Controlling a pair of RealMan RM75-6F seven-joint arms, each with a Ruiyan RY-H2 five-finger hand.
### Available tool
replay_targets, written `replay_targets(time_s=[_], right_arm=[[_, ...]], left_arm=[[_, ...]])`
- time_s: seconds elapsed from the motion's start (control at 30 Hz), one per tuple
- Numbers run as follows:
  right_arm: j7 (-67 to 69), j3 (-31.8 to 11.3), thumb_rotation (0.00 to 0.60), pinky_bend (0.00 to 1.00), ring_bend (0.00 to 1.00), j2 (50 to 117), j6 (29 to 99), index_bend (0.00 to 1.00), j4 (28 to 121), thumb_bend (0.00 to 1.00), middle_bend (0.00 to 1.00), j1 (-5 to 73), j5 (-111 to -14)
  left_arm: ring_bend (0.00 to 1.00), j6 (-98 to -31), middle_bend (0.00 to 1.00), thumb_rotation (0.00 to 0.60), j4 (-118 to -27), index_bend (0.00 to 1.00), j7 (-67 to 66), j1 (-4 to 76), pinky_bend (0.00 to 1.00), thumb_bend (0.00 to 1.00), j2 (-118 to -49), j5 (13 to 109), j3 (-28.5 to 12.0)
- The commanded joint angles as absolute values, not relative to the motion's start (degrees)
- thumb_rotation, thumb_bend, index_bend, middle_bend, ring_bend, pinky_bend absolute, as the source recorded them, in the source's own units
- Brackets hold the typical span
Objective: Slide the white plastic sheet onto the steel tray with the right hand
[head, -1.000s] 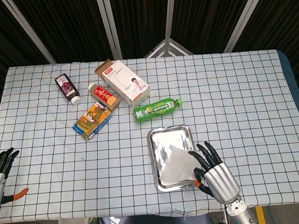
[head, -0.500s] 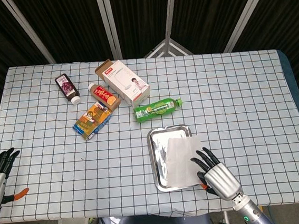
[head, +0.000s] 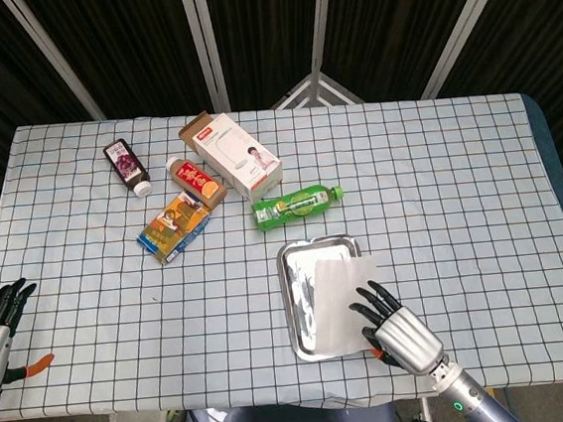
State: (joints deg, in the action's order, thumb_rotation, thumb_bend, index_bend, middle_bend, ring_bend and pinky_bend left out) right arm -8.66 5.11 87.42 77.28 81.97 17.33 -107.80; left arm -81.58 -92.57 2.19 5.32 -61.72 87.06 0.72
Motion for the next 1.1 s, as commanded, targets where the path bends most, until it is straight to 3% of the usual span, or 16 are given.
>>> replay_targets(time_s=[0.03, 0.6, 1.1], right_arm=[[-9.0, 5.1, 0.6, 0.0, 0.09, 88.1, 77.0, 0.75, 82.1, 0.5, 0.26, 17.9, -108.2], [-8.9, 3.2, 0.6, 0.0, 0.09, 90.0, 73.0, 0.75, 78.7, 0.5, 0.26, 22.7, -107.1], [-8.8, 5.3, 0.6, 0.0, 0.09, 88.4, 73.2, 0.75, 76.6, 0.5, 0.26, 22.4, -105.5]], left_arm=[[0.0, -81.6, 0.0, 0.6, -92.6, 0.0, 2.3, 5.3, 0.0, 0.0, -61.7, 87.1, 0.7], [0.0, -81.4, 0.0, 0.6, -92.6, 0.0, 2.4, 5.4, 0.0, 0.0, -61.7, 86.8, 0.6], [0.0, -81.3, 0.0, 0.6, -92.7, 0.0, 2.6, 5.4, 0.0, 0.0, -61.6, 86.9, 0.7]])
